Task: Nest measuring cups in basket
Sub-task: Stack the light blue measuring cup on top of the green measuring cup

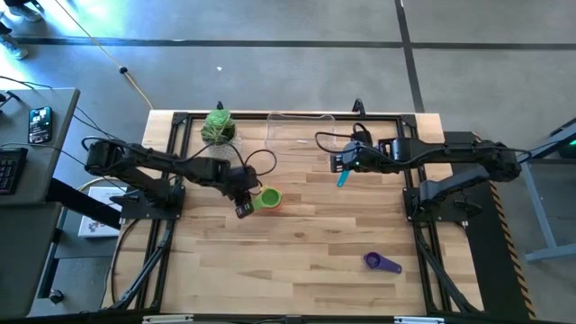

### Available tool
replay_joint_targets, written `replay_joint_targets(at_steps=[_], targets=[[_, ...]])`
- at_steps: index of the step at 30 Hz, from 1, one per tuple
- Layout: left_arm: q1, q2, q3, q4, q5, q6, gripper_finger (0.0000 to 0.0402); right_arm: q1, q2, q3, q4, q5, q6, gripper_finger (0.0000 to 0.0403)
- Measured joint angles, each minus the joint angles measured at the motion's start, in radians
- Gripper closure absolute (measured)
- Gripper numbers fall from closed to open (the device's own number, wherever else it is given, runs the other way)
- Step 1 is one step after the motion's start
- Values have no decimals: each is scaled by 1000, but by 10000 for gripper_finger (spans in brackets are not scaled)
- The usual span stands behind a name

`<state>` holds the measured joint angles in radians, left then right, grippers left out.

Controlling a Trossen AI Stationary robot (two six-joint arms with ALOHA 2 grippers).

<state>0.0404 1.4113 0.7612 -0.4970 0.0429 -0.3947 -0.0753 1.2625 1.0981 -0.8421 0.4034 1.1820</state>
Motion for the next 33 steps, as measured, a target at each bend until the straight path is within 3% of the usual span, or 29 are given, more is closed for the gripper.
replay_joint_targets(at_steps=[8,27,33], targets=[[-50,6,0,12,-6,-70,364,0,0,0,0,0,0,402],[-165,169,20,336,22,-144,364,0,0,0,1,-2,15,402],[-167,180,56,323,22,-117,364,0,0,0,18,-19,16,402]])
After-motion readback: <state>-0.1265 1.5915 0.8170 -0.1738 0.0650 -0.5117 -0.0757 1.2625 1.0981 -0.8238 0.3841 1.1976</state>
